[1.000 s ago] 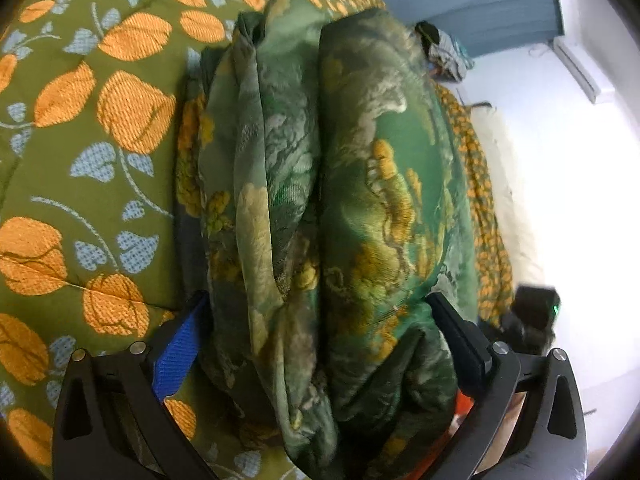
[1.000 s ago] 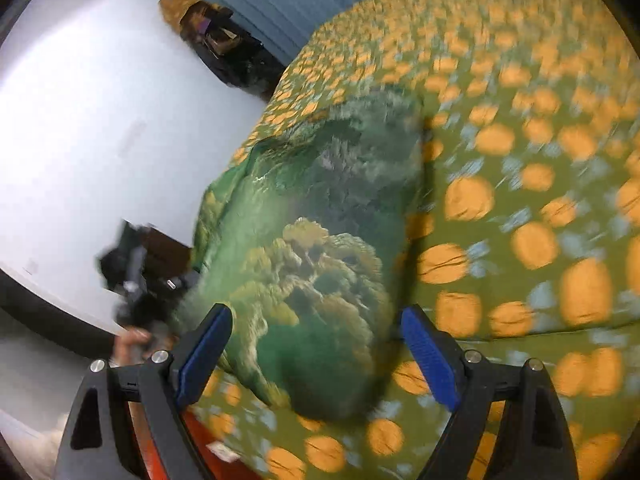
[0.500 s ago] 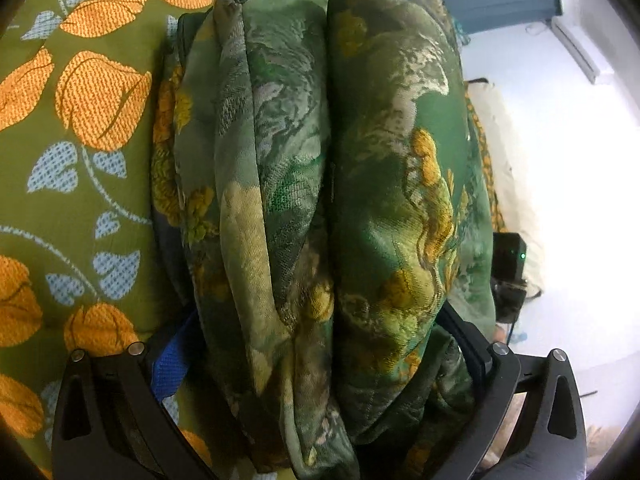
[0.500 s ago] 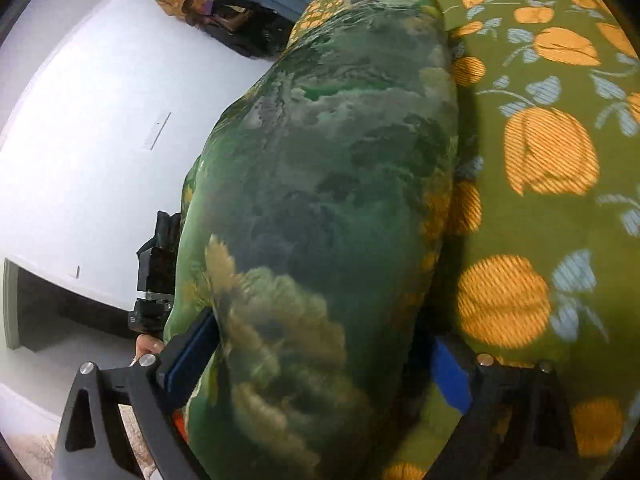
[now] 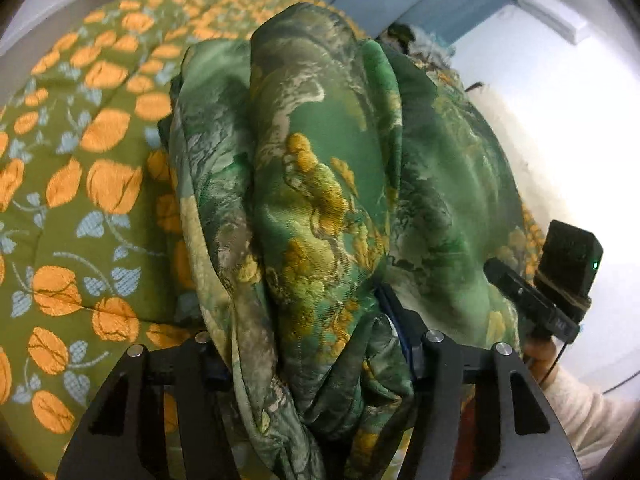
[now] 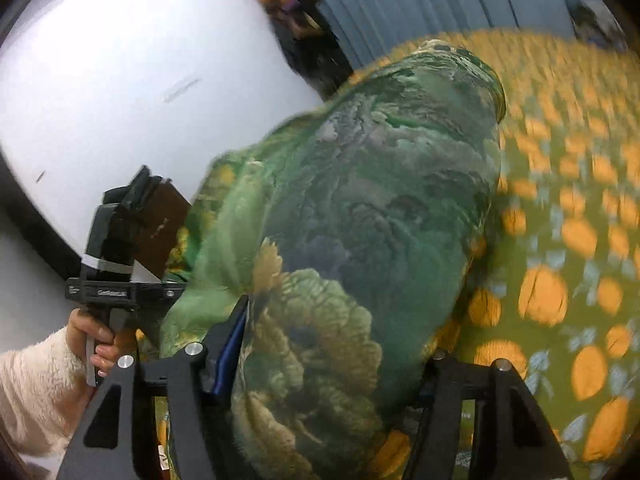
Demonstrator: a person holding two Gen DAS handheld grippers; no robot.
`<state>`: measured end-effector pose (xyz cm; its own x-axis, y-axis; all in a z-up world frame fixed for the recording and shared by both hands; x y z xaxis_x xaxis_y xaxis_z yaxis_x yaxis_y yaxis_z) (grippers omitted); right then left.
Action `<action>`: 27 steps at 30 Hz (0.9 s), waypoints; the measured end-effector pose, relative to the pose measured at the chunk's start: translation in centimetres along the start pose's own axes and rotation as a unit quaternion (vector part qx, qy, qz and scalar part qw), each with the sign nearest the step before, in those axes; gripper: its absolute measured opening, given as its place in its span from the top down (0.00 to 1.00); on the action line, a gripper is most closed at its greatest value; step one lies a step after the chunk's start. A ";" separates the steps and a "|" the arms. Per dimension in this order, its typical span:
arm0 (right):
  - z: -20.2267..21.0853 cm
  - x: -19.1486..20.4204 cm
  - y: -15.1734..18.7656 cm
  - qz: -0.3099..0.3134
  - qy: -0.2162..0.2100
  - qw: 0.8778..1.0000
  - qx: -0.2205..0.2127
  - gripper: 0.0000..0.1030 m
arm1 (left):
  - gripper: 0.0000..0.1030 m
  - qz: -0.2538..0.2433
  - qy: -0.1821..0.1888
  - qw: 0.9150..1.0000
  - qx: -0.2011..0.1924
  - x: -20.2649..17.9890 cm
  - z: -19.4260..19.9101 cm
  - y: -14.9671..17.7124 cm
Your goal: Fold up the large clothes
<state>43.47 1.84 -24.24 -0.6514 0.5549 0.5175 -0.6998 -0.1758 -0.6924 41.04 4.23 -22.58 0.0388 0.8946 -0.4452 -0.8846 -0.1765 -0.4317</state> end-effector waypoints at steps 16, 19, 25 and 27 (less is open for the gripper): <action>4.4 -10.5 -16.3 0.025 -0.019 0.996 -0.086 0.40 | 0.43 -0.051 0.006 0.996 -0.076 -3.3 -1.7 -12.2; 3.1 -15.0 -17.0 0.005 -0.022 0.997 -0.076 0.40 | 0.43 -0.047 -0.001 0.997 -0.059 -3.0 -5.4 -13.1; -0.2 -24.0 -13.6 -0.065 -0.025 0.997 -0.036 0.40 | 0.39 -0.034 -0.022 0.999 0.001 -0.8 -14.7 -11.2; -1.4 -27.5 -11.1 -0.109 -0.025 0.994 -0.022 0.39 | 0.29 -0.023 -0.009 1.000 -0.004 0.0 -16.2 -11.0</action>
<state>69.57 -10.31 -31.47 -0.5011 0.5339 0.6810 -0.8125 -0.0194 -0.5826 58.33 -0.43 -30.53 0.0706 0.9091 -0.4105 -0.8780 -0.1387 -0.4581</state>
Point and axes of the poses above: each gripper's, at about its wrist camera, not at the fingertips, and z roughly against the way its jaws point, x to its left, y to its underside, the point moved 10 cm from there along -z, roughly the way its jaws point, and after that the axes turned 13 degrees about -y, right-handed, at the moved point
